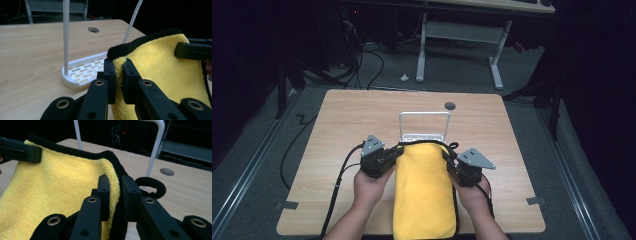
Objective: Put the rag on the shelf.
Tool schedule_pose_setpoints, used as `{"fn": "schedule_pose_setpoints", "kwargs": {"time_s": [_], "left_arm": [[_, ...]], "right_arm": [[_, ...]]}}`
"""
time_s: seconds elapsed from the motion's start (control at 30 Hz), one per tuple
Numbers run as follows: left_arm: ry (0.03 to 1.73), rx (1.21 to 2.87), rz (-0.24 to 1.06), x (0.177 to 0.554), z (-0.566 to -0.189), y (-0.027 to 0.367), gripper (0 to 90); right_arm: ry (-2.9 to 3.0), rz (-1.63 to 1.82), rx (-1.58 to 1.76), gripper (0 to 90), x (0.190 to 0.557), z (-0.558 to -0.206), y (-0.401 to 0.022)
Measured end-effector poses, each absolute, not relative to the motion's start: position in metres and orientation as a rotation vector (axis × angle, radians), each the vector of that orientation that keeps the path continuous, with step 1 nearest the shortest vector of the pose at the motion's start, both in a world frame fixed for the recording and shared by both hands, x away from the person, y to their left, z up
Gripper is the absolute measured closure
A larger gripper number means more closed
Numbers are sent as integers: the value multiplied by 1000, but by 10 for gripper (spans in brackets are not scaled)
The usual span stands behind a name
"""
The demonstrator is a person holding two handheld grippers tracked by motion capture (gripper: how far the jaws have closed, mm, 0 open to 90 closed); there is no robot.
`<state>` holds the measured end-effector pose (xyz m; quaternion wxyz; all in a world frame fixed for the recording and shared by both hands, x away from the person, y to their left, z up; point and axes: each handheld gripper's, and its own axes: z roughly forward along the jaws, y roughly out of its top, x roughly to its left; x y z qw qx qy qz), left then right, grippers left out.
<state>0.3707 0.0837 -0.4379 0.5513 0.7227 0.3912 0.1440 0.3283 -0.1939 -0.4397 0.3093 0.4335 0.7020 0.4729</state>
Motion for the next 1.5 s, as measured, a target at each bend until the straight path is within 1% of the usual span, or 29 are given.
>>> {"fn": "schedule_pose_setpoints", "kwargs": {"time_s": [0.23, 0.57, 1.23, 1.37, 1.5], "left_arm": [[890, 1687, 396, 376, -418, 84, 843], [852, 1613, 452, 383, -387, 86, 845], [765, 1563, 561, 403, -326, 88, 845], [745, 1568, 593, 409, -320, 86, 845], [738, 1555, 581, 421, -316, 85, 845]], "right_arm": [[1803, 1276, 1109, 791, 334, -422, -193], [1731, 1315, 1053, 791, 338, -391, -190], [1637, 1393, 1032, 791, 362, -342, -187], [1619, 1386, 1021, 791, 370, -332, -188], [1602, 1399, 1024, 791, 376, -326, -190]]}}
